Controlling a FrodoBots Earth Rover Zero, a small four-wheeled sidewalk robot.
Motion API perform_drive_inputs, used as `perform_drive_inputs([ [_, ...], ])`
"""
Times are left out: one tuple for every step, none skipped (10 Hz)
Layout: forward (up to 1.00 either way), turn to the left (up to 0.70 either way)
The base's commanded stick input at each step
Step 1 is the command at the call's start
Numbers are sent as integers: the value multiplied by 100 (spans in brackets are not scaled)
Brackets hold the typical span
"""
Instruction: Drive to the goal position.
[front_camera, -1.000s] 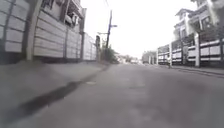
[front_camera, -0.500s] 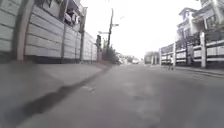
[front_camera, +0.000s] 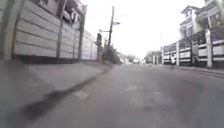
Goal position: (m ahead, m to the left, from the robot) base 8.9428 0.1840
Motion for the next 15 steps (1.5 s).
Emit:
perform_drive_inputs([
  [100, 1],
  [100, 1],
  [100, 1],
  [100, 1],
  [100, 1],
  [100, 1],
  [100, 1],
  [100, 1],
  [100, 1],
  [100, 1],
  [100, 1],
  [100, 1],
  [100, 1],
  [100, 1],
  [100, 1],
])
